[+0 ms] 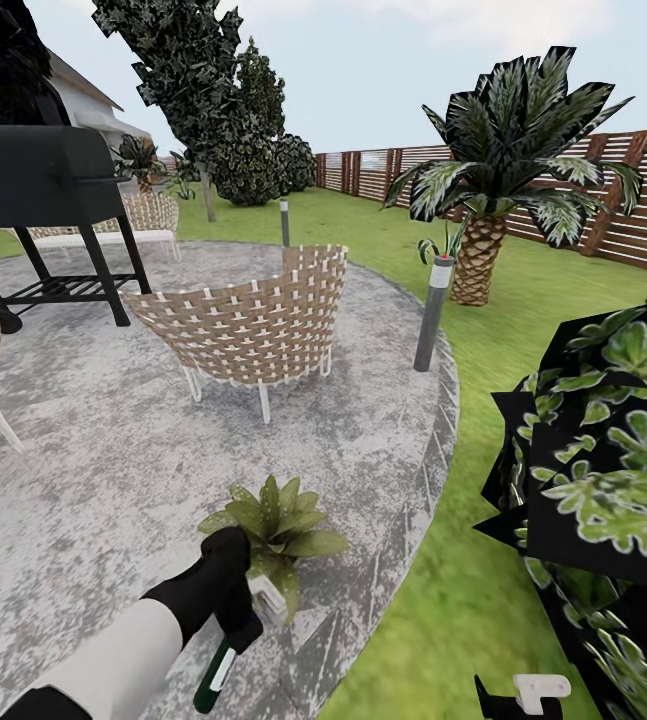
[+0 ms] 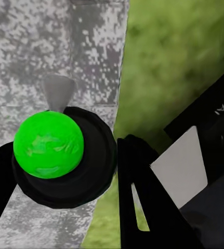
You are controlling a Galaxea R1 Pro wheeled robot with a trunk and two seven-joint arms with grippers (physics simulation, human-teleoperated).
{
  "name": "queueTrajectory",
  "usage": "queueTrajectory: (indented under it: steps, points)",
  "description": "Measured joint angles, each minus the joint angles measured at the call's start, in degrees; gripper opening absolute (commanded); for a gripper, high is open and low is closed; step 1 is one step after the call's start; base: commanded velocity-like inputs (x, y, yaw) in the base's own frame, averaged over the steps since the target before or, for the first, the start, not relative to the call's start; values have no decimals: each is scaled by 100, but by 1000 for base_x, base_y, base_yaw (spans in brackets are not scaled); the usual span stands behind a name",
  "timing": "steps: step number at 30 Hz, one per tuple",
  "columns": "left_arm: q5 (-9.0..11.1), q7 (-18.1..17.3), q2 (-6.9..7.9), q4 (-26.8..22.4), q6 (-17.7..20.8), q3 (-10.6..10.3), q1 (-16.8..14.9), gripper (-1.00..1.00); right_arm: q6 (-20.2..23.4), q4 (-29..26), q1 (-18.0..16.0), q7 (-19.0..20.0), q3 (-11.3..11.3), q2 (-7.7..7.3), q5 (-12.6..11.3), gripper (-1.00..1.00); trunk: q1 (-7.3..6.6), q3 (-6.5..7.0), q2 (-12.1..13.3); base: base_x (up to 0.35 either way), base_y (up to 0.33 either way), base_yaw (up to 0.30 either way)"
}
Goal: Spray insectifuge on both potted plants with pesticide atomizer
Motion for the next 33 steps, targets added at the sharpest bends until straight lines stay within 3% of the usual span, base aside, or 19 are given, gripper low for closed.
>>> queueTrajectory:
  steps: [10, 16, 23, 33]
  points:
    - [-38, -193, -56, -87, 24, 16, -343, -100, 0, 0, 0, 1, 0, 0, 0, 100, 0, 0, 0, 0, 0, 0]
    - [-82, -198, 42, -23, 26, 3, -403, -100, 0, 0, 0, 1, 0, 0, 0, 100, 0, 0, 0, 0, 0, 0]
    - [-158, -200, 289, -7, 20, 4, -329, -100, 0, 0, 0, 0, 0, -8, 0, 100, 0, 0, 0, 0, 0, 0]
    - [-144, -160, 286, 7, 11, 5, -294, -100, 0, 0, 0, -8, 0, -43, -1, 100, 0, 0, 0, 0, 0, 0]
